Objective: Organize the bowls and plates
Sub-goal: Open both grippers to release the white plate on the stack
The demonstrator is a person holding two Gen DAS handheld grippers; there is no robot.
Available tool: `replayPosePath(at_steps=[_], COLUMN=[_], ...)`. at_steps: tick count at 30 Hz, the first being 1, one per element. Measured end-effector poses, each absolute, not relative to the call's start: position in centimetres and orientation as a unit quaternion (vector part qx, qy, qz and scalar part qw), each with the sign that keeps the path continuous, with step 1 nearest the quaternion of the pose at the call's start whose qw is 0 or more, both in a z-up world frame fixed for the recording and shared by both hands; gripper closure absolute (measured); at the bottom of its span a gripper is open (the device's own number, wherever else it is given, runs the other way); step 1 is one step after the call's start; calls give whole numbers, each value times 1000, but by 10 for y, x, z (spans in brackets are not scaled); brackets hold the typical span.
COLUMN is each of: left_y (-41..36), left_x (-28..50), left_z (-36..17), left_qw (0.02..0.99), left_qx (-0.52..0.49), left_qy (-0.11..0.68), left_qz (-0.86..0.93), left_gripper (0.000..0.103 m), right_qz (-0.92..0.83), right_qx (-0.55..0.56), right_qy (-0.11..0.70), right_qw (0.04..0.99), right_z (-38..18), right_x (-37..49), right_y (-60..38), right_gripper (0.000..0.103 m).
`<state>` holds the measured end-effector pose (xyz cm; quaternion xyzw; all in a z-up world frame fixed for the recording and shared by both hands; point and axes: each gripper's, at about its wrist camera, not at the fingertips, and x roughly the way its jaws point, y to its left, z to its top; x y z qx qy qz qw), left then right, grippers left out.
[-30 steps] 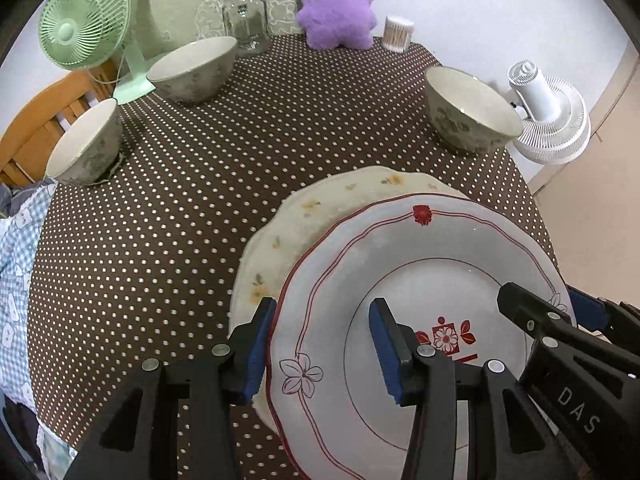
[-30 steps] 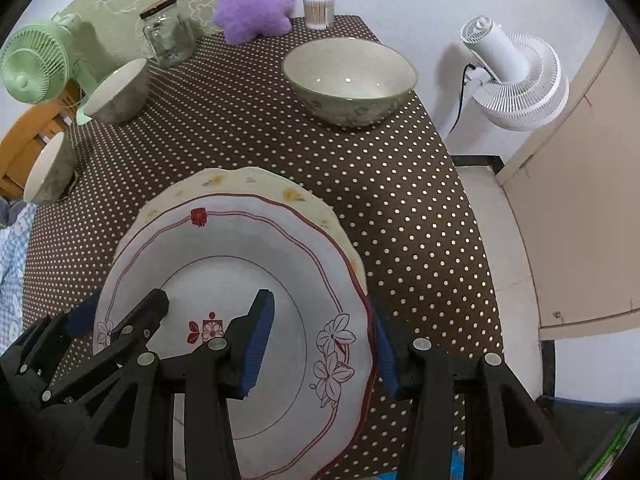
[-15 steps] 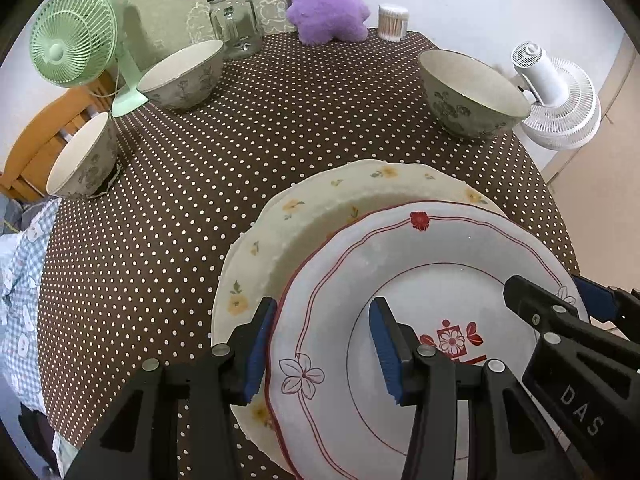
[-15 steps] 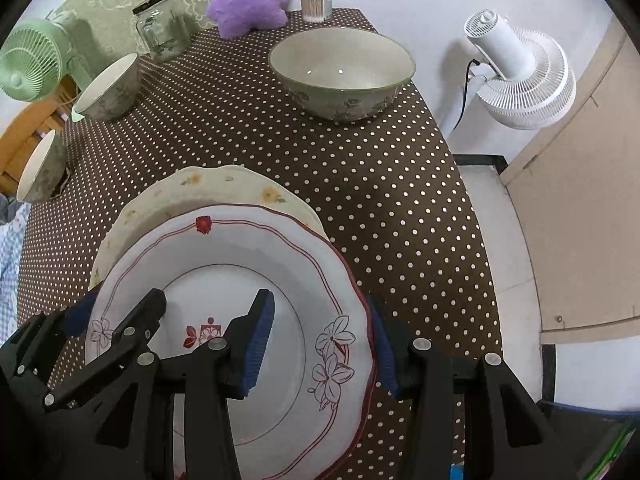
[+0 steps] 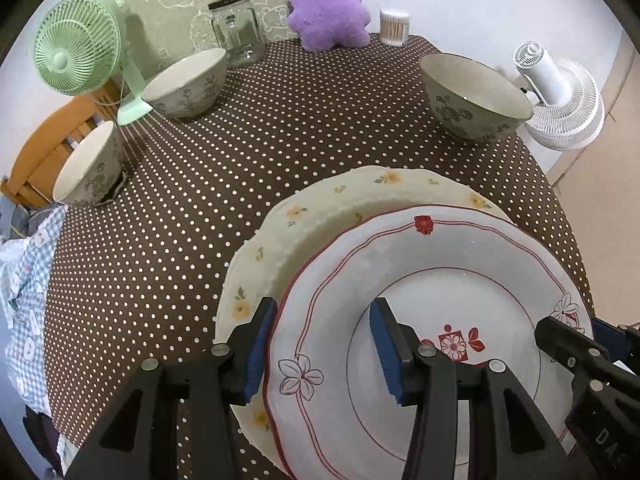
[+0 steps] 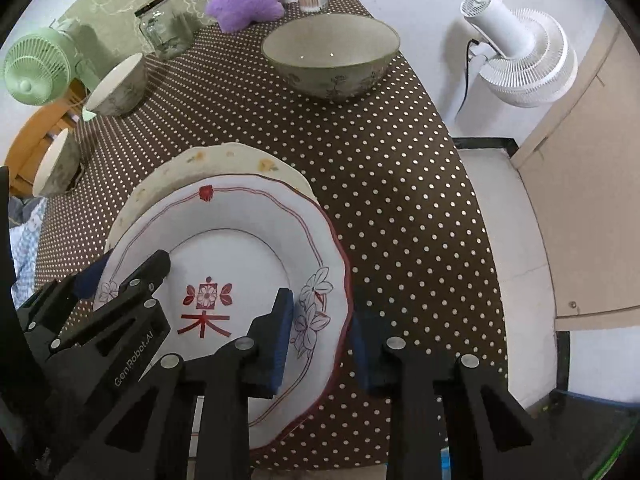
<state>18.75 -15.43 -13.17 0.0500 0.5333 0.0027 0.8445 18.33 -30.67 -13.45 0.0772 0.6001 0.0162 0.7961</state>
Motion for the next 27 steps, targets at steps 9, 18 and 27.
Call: replayPosePath(at_steps=[9, 18, 27], left_y=[-151, -134, -130], left_x=[183, 178, 173], left_z=[-128, -120, -125], left_qw=[846, 848, 842], left_qx=[57, 39, 37], left_qy=[531, 527, 537], left_qz=[12, 36, 36], left_gripper=[41, 37, 33], right_qz=[27, 31, 50], right_qx=[35, 46, 38], right_qy=[573, 572, 564], right_qw=[819, 818, 823], right_z=[-122, -128, -135], right_x=[193, 210, 219], right_y=[-291, -292, -277], right_gripper=[79, 77, 74])
